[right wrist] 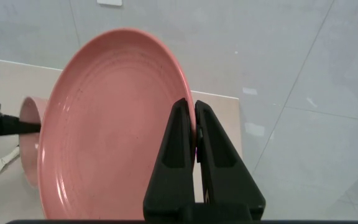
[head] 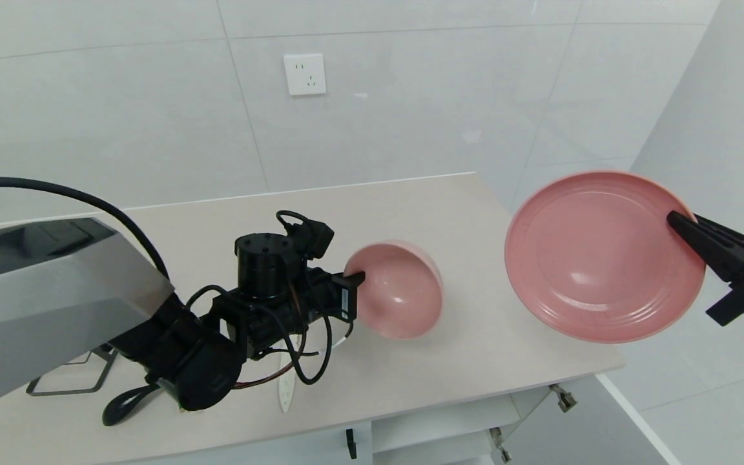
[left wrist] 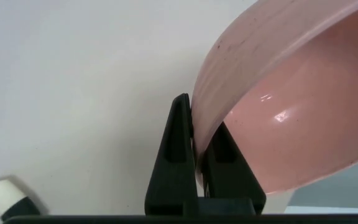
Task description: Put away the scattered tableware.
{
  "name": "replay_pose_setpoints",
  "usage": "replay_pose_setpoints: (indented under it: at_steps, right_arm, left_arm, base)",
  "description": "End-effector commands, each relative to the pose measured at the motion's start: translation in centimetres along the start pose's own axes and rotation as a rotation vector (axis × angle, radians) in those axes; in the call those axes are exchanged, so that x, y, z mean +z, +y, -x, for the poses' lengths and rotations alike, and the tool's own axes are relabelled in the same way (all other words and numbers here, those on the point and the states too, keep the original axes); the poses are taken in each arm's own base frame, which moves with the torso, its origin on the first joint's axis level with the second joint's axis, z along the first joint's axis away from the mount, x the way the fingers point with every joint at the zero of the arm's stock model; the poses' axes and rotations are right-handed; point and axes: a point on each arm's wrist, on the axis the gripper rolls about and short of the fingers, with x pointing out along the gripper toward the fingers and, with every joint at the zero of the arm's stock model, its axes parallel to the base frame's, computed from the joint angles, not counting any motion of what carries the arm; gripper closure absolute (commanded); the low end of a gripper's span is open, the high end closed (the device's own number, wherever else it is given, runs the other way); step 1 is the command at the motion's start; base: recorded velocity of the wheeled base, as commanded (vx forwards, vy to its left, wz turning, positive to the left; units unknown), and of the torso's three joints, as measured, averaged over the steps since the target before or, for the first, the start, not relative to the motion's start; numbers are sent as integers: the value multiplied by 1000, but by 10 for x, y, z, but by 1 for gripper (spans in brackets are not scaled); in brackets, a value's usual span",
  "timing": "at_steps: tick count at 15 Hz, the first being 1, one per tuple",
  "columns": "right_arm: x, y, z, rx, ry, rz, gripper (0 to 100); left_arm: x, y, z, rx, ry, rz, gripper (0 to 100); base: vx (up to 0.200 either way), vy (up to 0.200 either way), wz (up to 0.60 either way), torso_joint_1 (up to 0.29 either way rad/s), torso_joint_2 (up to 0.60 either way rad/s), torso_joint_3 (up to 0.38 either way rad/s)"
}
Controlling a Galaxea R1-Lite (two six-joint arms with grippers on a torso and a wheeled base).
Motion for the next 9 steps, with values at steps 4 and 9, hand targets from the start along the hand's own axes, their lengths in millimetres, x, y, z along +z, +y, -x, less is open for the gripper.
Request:
replay_pose_setpoints:
  at_steps: [4, 9]
  right_arm:
    - [0, 0, 0, 0, -2, 2, 100]
    - [1, 0, 0, 0, -4, 3, 100]
  left_arm:
    - [52, -14, 66, 74, -175, -5, 100]
    - [56, -20, 124, 90, -225, 24, 100]
  base:
    - [0, 0, 0, 0, 0, 0]
    - [0, 0, 0, 0, 0, 0]
